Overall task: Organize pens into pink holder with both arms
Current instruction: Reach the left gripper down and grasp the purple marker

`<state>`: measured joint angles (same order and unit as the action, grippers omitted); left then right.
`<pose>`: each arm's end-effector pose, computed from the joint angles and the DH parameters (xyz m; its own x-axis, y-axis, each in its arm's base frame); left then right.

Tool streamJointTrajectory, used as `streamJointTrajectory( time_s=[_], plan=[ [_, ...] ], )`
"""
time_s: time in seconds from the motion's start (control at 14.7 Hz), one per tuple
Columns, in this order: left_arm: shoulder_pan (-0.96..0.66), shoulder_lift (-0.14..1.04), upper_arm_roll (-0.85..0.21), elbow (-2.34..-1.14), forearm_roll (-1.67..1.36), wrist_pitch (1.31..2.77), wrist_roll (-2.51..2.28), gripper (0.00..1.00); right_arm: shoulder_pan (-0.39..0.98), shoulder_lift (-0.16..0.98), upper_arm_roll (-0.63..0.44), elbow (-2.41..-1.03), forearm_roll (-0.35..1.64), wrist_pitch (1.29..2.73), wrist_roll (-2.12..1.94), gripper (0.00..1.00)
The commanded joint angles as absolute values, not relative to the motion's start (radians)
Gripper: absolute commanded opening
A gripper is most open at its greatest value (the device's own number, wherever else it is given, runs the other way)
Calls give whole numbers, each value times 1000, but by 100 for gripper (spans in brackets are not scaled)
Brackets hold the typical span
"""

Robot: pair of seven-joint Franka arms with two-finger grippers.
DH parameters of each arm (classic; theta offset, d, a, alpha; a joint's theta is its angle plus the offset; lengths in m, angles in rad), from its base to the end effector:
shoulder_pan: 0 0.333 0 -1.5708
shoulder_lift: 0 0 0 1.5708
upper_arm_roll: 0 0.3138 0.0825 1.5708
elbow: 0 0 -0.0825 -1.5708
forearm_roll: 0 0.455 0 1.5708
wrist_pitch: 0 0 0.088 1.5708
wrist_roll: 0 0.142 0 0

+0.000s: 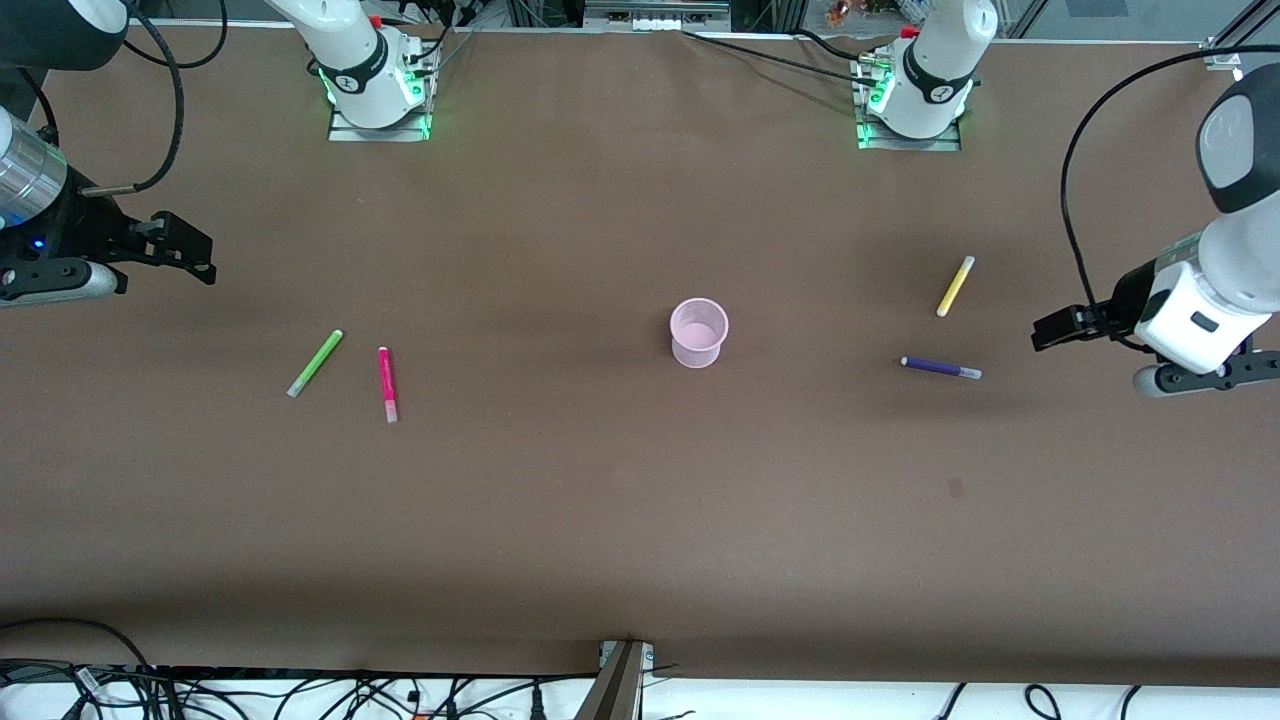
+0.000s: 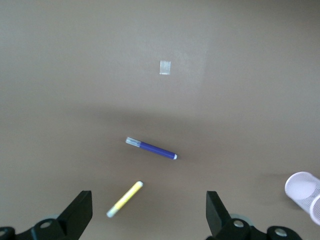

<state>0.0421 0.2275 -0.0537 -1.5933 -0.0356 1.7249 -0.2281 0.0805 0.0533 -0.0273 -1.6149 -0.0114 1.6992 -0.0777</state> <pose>0.6863 -0.0103 0.4380 0.9699 0.2202 -0.1036 0.2237 -0.9744 0.0238 0.6515 0.0335 0.5406 0.9908 0.1320 0.0299 0.1316 -0.9912 0.0152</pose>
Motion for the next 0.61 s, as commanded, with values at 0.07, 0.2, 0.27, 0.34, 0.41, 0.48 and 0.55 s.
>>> streamJointTrajectory(
  time_s=[0.07,0.2,0.27,0.34,0.41,0.48,0.55],
  plan=[
    [51,255,-55,-1667,-61,1830,-383,100,77,38,-26,-1632,6,1716,-80,100],
    [45,255,-57,-1742,-49,1900,-492,100,77,38,-26,-1632,8,1720,-80,100],
    [40,255,-55,-1784,-49,1939,-546,100,77,38,-23,-1632,8,1720,-74,100],
    [37,256,-57,-1824,-48,1983,-611,100,78,38,-20,-1632,8,1720,-71,100],
    [32,256,-58,-1866,-45,2027,-677,100,78,37,-20,-1632,8,1720,-71,100],
    [26,258,-58,-1911,-34,2070,-734,100,78,37,-20,-1632,8,1718,-71,100],
    [17,265,-57,-1952,-26,2121,-805,100,78,37,-20,-1631,6,1718,-71,100]
  ],
)
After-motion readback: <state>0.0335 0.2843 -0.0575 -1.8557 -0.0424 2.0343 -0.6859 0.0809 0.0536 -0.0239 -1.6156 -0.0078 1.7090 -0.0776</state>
